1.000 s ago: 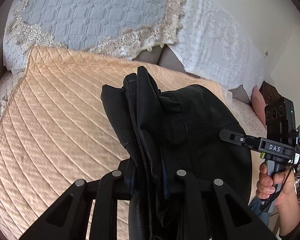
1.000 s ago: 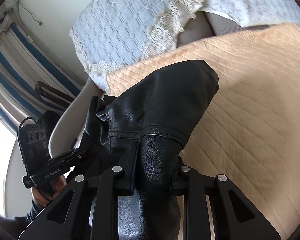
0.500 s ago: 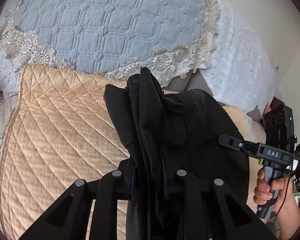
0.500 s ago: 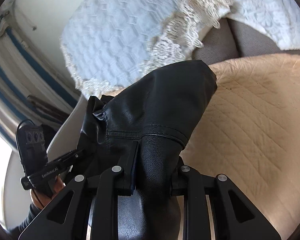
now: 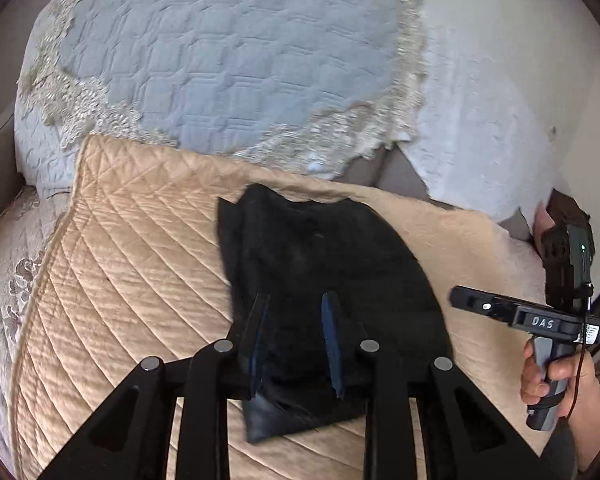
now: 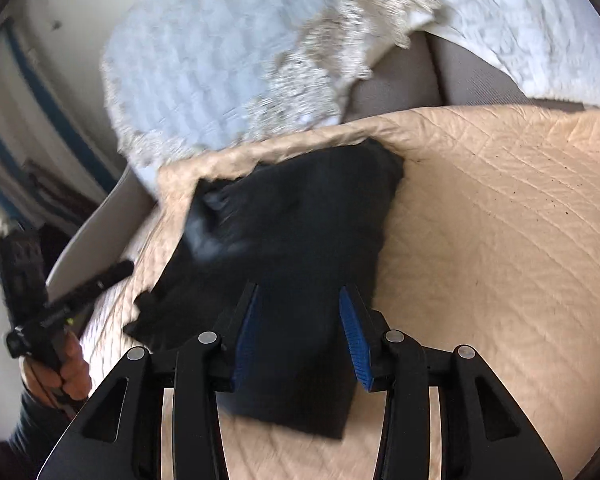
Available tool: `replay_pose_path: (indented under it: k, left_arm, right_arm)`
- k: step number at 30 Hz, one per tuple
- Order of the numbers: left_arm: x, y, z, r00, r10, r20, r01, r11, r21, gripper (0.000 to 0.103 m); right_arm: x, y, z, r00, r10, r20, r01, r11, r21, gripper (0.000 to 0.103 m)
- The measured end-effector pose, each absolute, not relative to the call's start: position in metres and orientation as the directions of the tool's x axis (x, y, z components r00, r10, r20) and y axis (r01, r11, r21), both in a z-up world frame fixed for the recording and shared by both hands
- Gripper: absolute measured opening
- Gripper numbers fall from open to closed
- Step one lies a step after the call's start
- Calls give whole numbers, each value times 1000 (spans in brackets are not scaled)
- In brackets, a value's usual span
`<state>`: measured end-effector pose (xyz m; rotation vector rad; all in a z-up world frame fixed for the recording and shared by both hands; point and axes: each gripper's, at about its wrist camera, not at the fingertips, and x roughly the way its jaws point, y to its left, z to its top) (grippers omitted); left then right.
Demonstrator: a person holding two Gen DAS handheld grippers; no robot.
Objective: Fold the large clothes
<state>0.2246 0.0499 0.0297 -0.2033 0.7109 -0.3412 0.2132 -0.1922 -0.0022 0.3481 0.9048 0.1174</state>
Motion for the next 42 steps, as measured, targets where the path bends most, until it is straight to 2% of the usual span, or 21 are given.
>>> replay_pose_path:
  k: [2, 4, 6, 12, 17, 18, 20, 22, 27, 42]
  left_arm:
    - [220, 39, 12, 682, -351, -641, 237, 936, -260, 25]
    - [226, 39, -16, 646, -301, -702, 200, 954, -224, 20]
    - [229, 51, -33, 639, -311, -704, 181, 950, -255, 19]
    - [228, 45, -33, 655, -255, -712, 153, 967, -205, 20]
    - [205, 39, -12, 669, -226, -708, 131, 974, -188, 20]
    - [197, 41, -7, 673, -224, -705, 127, 974, -189, 21]
    - [179, 42, 1, 675, -219, -705, 113, 974, -194, 27]
    - [161, 42, 4, 677, -213, -705, 101, 975, -198, 37]
    - [122, 36, 0, 667, -181, -723, 84, 982, -169, 45]
    - [119, 39, -46, 615, -100, -782, 30, 994, -103, 48]
  right_arm:
    - [204, -175, -9, 605, 243, -758, 19, 948, 319, 42]
    - [206, -160, -27, 556, 226, -800, 1, 962, 273, 42]
    - [209, -154, -39, 559, 197, -806, 9, 970, 244, 42]
    - [214, -157, -45, 564, 187, -805, 29, 969, 246, 42]
    - [191, -155, -17, 566, 153, -810, 48, 975, 217, 42]
    - [183, -153, -13, 575, 148, -805, 43, 977, 210, 42]
    - [165, -149, -5, 588, 129, -798, 36, 982, 185, 52]
    - [147, -145, -1, 593, 113, -797, 40, 985, 169, 56]
    - [108, -139, -6, 581, 71, -811, 78, 987, 142, 58]
    - [101, -137, -52, 536, -4, -844, 108, 992, 63, 61]
